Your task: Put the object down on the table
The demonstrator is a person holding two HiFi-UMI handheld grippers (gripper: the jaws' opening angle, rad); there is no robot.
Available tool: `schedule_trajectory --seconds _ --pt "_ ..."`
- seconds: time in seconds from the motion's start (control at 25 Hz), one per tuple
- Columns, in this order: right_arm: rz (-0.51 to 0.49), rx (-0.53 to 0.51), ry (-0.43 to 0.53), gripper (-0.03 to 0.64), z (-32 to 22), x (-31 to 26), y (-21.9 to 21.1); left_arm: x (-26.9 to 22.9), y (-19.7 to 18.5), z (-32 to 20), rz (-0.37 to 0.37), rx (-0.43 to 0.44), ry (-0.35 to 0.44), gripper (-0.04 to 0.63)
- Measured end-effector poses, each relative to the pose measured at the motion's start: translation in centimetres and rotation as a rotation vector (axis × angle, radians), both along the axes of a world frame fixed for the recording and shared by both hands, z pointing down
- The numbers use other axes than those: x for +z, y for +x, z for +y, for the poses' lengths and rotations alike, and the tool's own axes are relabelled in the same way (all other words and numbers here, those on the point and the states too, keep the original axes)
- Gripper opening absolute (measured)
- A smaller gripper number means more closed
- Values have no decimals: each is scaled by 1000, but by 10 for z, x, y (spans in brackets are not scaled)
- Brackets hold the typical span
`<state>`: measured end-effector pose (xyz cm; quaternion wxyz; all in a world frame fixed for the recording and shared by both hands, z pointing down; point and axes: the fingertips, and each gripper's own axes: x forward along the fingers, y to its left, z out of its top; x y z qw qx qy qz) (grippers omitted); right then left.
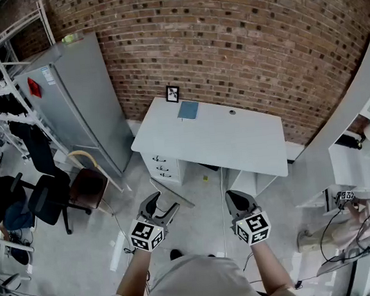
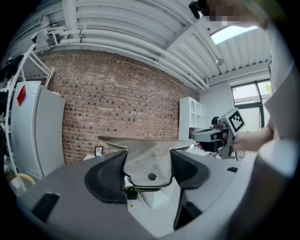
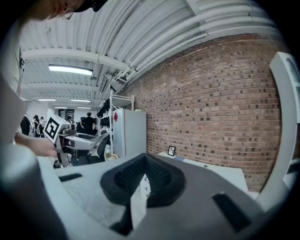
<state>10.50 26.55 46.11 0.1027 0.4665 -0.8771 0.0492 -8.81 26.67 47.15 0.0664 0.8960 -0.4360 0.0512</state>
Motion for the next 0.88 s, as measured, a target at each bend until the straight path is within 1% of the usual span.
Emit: schedule_trajectory --seconds 0.32,0.52,0.88 --pt "3 -2 4 2 -2 0 -8 2 -5 -4 8 3 -6 278" --pt "27 -3 25 2 -3 -1 -21 4 -14 -7 12 5 -10 278" --pt "-7 41 -5 2 -9 10 -39 14 -39 -11 17 12 -21 278"
